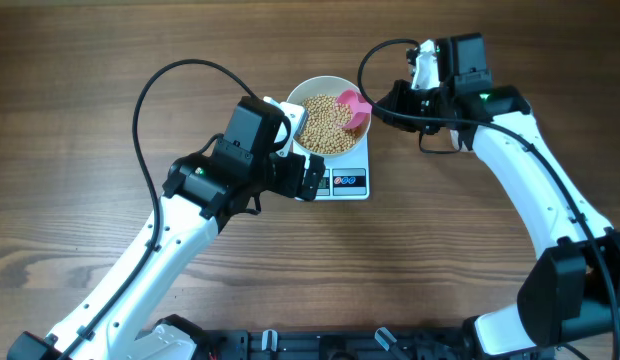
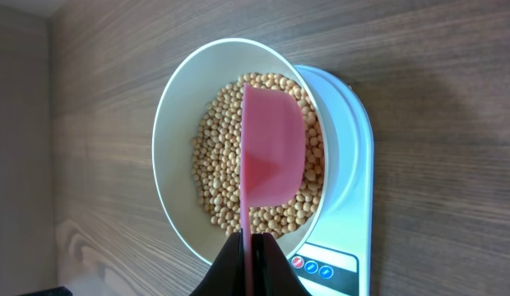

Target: Scoop item into bowl and weigh 150g on scale

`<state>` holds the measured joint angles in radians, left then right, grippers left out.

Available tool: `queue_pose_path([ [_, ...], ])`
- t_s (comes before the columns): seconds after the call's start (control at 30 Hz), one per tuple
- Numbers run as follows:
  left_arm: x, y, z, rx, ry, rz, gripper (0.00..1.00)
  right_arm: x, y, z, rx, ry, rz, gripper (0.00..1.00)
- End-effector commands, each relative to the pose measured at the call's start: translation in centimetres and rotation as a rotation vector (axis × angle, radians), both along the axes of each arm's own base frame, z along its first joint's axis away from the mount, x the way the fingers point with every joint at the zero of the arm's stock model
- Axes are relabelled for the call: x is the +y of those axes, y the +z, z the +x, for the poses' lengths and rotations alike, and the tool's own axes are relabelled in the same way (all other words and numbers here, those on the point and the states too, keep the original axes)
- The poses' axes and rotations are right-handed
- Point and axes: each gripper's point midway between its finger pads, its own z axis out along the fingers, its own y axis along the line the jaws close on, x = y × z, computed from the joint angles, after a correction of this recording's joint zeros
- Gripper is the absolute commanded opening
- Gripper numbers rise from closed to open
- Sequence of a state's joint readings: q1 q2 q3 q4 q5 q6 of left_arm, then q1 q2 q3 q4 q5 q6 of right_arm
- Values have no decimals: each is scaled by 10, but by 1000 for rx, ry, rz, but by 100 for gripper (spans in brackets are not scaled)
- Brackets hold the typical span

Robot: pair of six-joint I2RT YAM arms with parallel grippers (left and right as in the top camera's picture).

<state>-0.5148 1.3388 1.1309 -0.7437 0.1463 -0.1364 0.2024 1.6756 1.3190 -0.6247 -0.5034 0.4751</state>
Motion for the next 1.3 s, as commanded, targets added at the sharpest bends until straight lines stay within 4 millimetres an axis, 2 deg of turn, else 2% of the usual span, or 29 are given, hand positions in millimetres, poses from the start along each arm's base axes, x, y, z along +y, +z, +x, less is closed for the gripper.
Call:
queue_pose_path([
  [0.0, 1, 7, 5, -18, 15, -9, 100, 1, -2, 4, 27, -35, 14, 4],
  [0.17, 1, 7, 5, -18, 15, -9, 100, 9, 1, 0, 40, -5, 57, 4],
  [0.37, 2, 7, 5, -19, 15, -8, 100, 9, 0, -1, 80, -49, 78, 4],
  [0.67, 1, 7, 5, -18, 15, -9, 100, 8, -14, -8, 173, -90, 85, 4],
  [1.0, 1, 7, 5, -18, 15, -9, 100, -8, -22, 0, 147, -148, -1, 4],
  [1.27, 1, 7, 5, -18, 15, -9, 100, -9, -22, 1, 142, -148, -7, 4],
])
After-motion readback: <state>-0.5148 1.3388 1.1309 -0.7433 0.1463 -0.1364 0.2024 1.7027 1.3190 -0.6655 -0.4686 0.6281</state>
